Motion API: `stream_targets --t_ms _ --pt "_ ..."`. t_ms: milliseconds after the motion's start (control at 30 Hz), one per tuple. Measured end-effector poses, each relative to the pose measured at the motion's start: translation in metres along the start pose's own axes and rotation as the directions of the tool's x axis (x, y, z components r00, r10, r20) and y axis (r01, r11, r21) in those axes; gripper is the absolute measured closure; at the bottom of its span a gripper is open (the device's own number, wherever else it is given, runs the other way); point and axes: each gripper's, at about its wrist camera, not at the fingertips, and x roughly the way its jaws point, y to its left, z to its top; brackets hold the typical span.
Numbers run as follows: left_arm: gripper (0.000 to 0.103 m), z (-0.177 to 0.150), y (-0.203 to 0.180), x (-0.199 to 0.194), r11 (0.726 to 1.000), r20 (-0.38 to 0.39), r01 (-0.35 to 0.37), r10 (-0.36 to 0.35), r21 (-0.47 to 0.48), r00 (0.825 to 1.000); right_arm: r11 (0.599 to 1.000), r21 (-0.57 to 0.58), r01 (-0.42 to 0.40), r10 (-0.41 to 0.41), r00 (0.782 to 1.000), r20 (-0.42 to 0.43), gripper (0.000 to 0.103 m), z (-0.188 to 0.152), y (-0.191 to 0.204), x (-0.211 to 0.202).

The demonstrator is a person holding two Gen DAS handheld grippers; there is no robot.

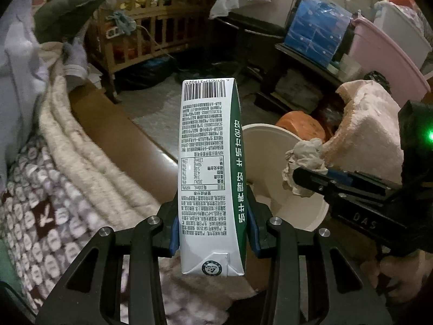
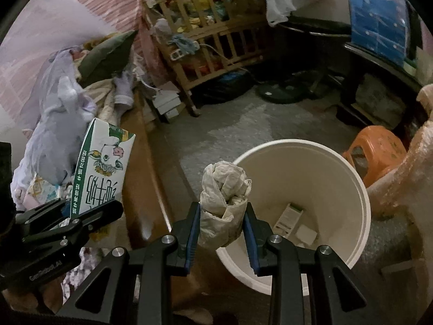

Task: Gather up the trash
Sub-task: 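Carry the milk carton and beige cloth over the cream bucket with both tools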

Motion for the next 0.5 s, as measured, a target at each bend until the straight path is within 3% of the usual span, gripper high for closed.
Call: stream_targets --t_ms 500 --pt "0.066 0.012 -0.025 0.027 0.998 -0.054 0.048 -0.047 0.028 0.997 0.997 0.067 0.035 -0.034 0.999 -0.021 0.074 0.002 -0.034 0.009"
